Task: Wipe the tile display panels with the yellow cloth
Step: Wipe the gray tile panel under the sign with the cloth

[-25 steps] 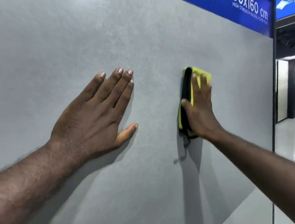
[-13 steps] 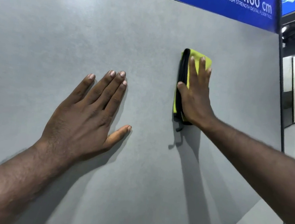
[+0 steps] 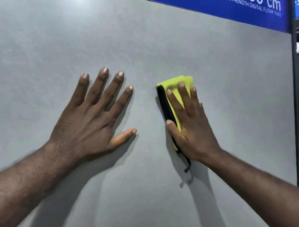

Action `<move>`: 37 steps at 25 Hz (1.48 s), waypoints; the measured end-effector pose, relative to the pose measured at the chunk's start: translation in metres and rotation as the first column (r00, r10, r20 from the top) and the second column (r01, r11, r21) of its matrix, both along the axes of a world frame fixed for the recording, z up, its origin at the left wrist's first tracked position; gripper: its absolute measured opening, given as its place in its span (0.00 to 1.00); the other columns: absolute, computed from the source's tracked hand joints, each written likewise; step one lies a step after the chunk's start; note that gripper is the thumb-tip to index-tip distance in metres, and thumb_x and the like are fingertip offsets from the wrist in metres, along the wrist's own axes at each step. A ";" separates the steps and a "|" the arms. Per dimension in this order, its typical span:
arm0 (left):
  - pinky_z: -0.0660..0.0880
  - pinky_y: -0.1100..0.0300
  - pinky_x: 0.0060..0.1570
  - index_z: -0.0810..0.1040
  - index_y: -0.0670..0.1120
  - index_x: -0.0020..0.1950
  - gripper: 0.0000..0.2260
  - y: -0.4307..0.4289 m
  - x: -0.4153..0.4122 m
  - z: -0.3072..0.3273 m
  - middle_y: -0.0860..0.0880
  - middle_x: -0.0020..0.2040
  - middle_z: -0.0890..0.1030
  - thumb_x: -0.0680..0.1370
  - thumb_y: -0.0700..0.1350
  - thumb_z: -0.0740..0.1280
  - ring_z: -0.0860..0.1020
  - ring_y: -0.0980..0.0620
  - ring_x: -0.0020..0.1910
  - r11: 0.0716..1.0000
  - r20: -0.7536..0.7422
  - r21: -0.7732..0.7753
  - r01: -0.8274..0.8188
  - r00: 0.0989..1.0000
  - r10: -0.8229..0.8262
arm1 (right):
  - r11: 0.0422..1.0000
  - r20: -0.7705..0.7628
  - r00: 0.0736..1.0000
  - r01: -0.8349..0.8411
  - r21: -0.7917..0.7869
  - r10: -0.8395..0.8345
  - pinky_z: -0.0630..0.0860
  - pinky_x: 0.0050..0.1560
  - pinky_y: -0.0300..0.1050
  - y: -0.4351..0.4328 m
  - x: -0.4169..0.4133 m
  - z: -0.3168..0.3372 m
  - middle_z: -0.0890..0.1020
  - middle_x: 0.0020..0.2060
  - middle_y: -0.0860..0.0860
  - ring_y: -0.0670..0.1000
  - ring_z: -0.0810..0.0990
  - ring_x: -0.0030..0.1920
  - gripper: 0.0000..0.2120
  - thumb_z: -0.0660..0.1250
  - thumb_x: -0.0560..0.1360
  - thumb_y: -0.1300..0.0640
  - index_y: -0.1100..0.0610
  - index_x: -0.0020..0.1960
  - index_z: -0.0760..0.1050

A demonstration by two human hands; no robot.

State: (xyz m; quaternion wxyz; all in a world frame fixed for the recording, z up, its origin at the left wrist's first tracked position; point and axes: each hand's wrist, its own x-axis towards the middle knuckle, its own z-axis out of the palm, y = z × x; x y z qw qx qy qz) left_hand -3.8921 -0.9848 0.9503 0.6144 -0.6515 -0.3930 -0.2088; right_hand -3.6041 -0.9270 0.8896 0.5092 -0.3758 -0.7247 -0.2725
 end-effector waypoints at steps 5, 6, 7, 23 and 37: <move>0.46 0.24 0.80 0.50 0.40 0.89 0.46 0.007 0.016 -0.002 0.42 0.89 0.46 0.82 0.71 0.53 0.44 0.35 0.88 1.000 -0.004 -0.018 -0.015 1.000 0.015 | 0.989 -0.452 0.886 0.046 -0.138 -0.105 0.45 0.83 0.67 0.038 0.057 0.056 0.40 0.86 0.50 0.58 0.36 0.85 0.38 0.50 0.80 0.40 0.45 0.87 0.44; 0.46 0.23 0.80 0.50 0.40 0.89 0.46 0.007 0.020 0.000 0.42 0.89 0.45 0.82 0.72 0.53 0.44 0.36 0.88 1.000 -0.010 -0.020 -0.023 1.000 0.023 | 0.990 -0.461 0.882 0.040 -0.138 -0.101 0.44 0.83 0.66 0.040 0.053 0.065 0.40 0.86 0.51 0.59 0.36 0.85 0.38 0.50 0.79 0.40 0.46 0.87 0.44; 0.45 0.22 0.79 0.49 0.41 0.89 0.46 0.009 0.025 0.001 0.42 0.89 0.45 0.82 0.72 0.52 0.44 0.36 0.88 0.999 -0.017 -0.021 -0.031 0.999 0.030 | 0.993 -0.397 0.913 0.057 -0.102 -0.093 0.44 0.83 0.65 0.035 0.044 0.062 0.40 0.86 0.50 0.59 0.36 0.85 0.38 0.52 0.81 0.42 0.46 0.87 0.45; 0.48 0.30 0.83 0.50 0.40 0.89 0.44 0.031 0.059 0.004 0.43 0.89 0.49 0.84 0.71 0.49 0.47 0.44 0.89 0.999 -0.116 -0.036 0.033 0.993 -0.037 | 0.993 -0.398 0.913 0.057 -0.101 -0.093 0.40 0.84 0.63 0.054 0.096 0.018 0.40 0.86 0.48 0.55 0.34 0.85 0.36 0.51 0.82 0.41 0.45 0.87 0.44; 0.51 0.33 0.84 0.54 0.40 0.88 0.43 0.074 0.176 0.009 0.44 0.89 0.52 0.84 0.70 0.53 0.51 0.44 0.88 0.998 -0.078 -0.024 0.058 0.995 -0.059 | 0.998 -0.243 0.968 0.049 -0.041 -0.057 0.44 0.83 0.65 0.089 0.189 0.039 0.39 0.86 0.46 0.56 0.35 0.85 0.35 0.52 0.83 0.41 0.43 0.87 0.44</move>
